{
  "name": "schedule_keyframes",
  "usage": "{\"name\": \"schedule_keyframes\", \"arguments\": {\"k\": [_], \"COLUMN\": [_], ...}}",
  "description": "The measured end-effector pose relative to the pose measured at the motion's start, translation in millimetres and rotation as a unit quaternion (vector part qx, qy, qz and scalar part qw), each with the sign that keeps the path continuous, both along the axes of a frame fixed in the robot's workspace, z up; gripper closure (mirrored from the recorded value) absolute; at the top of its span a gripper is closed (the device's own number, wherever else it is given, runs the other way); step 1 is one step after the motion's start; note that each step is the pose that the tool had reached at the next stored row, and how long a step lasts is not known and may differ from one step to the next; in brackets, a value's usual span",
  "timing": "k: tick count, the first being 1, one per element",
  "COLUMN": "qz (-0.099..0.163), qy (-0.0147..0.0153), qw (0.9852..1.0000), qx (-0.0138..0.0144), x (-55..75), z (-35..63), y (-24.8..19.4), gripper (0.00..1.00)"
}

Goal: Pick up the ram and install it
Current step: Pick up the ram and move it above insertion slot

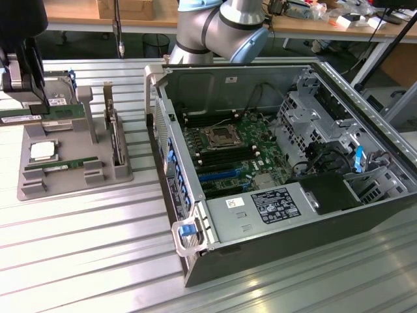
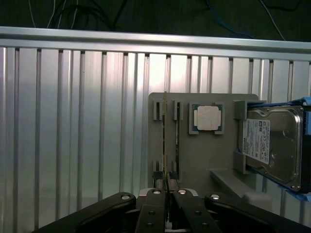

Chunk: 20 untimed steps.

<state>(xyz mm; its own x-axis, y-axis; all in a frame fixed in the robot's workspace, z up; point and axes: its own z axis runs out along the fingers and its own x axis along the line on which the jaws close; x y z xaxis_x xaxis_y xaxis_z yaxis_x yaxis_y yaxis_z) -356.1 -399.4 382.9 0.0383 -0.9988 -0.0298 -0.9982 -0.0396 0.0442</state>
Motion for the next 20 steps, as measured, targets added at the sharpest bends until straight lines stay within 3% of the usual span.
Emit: {"name": "schedule_keyframes", "arguments": {"k": [20], "qz": [0.0], "qy": [0.0], "qw": [1.0], "qx": [0.0], "x": [0.0], "z": [11.9], "y": [0.0], "gripper": [0.88]}}
